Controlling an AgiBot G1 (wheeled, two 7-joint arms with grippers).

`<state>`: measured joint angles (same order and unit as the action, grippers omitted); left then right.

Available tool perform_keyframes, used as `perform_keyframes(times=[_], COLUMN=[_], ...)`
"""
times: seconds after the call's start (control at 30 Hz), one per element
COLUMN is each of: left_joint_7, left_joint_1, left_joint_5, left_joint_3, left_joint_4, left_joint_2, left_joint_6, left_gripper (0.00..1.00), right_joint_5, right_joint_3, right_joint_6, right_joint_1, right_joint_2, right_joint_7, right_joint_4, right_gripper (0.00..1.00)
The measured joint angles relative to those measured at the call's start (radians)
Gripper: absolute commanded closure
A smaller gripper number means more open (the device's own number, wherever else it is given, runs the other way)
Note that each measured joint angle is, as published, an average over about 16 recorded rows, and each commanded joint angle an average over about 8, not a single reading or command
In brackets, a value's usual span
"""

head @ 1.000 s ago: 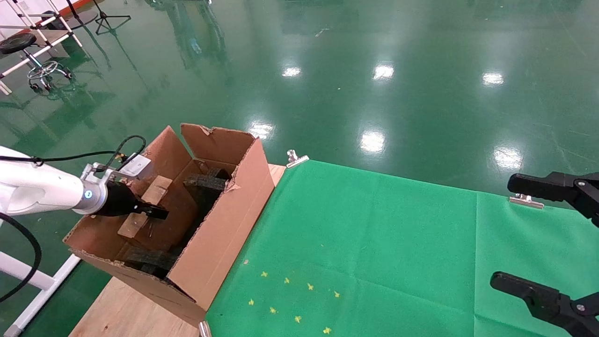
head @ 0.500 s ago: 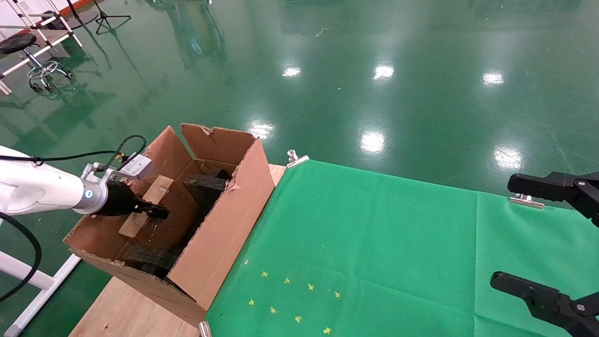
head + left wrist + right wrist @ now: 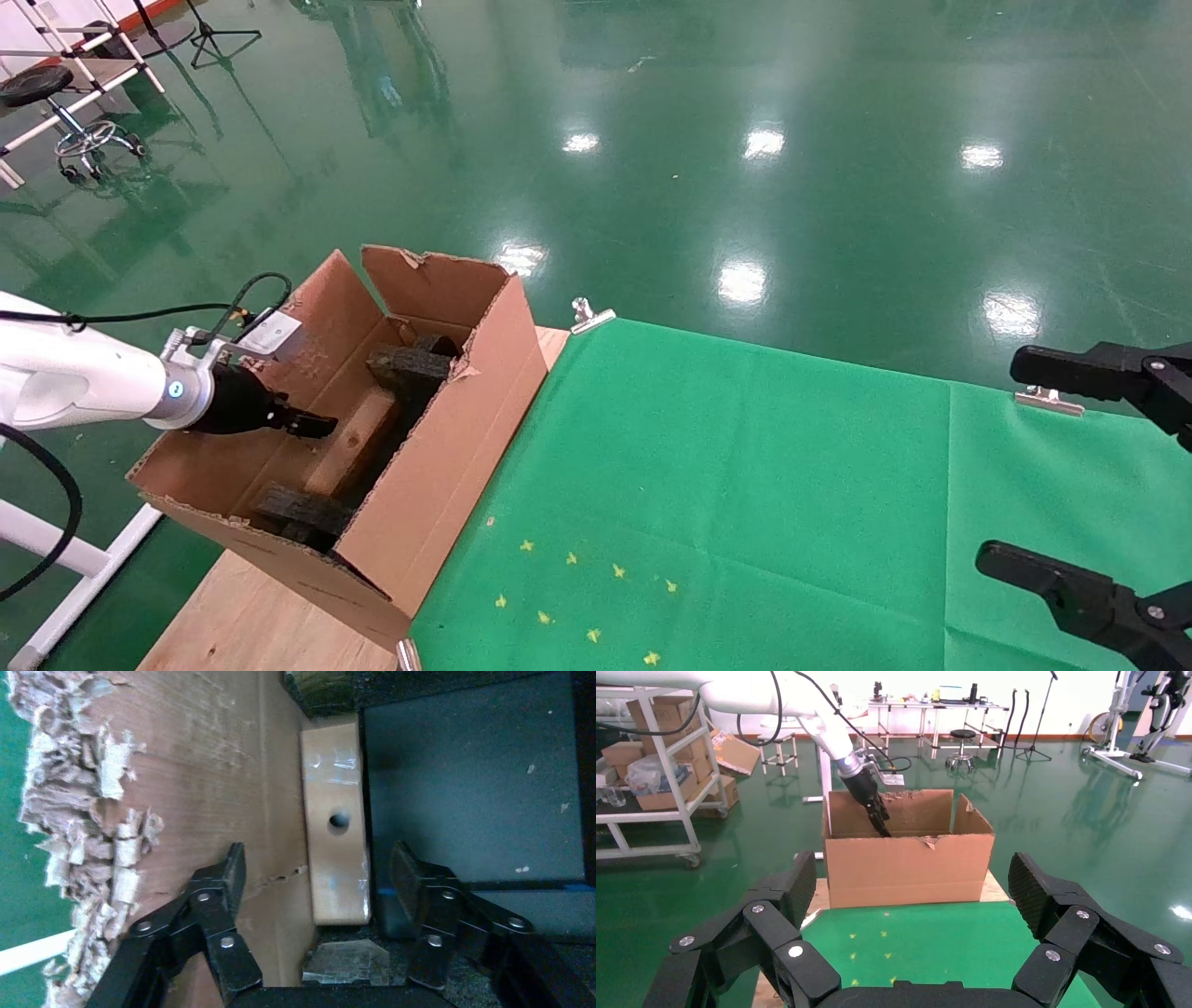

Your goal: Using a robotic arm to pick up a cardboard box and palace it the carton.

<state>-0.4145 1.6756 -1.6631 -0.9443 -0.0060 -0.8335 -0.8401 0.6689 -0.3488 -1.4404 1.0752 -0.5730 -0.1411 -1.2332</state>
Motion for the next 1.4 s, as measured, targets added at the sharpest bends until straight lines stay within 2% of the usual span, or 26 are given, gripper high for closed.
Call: perform_keyframes(times=[0.17, 0.67, 1.03, 1.4], left_joint_7=[0.028, 0.083, 0.083, 0.102], left_joint_1=[0.033, 0.142, 0.14, 0.041], left_joint_5=[0.039, 0.212, 0.236, 0.327], left_joint_3=[0.026, 0.134, 0.15, 0.218], left_joint_4=[-0.042, -0.228, -0.281, -0.407], left_joint_2=[0.03, 0.17, 0.187, 0.19], left_joint_6=[-0.063, -0.352, -0.385, -0.418], left_gripper=[0.0, 0.0, 0.0, 0.0], right_joint_5=[0.0, 0.0, 0.0, 0.0], right_joint_3=[0.0, 0.0, 0.0, 0.0], right_joint_6=[0.0, 0.0, 0.0, 0.0], right_joint_1=[0.0, 0.0, 0.0, 0.0], right_joint_2=[0.0, 0.0, 0.0, 0.0], right_joint_7=[0.0, 0.0, 0.0, 0.0], right_joint_4=[0.0, 0.0, 0.0, 0.0], right_gripper=[0.0, 0.0, 0.0, 0.0])
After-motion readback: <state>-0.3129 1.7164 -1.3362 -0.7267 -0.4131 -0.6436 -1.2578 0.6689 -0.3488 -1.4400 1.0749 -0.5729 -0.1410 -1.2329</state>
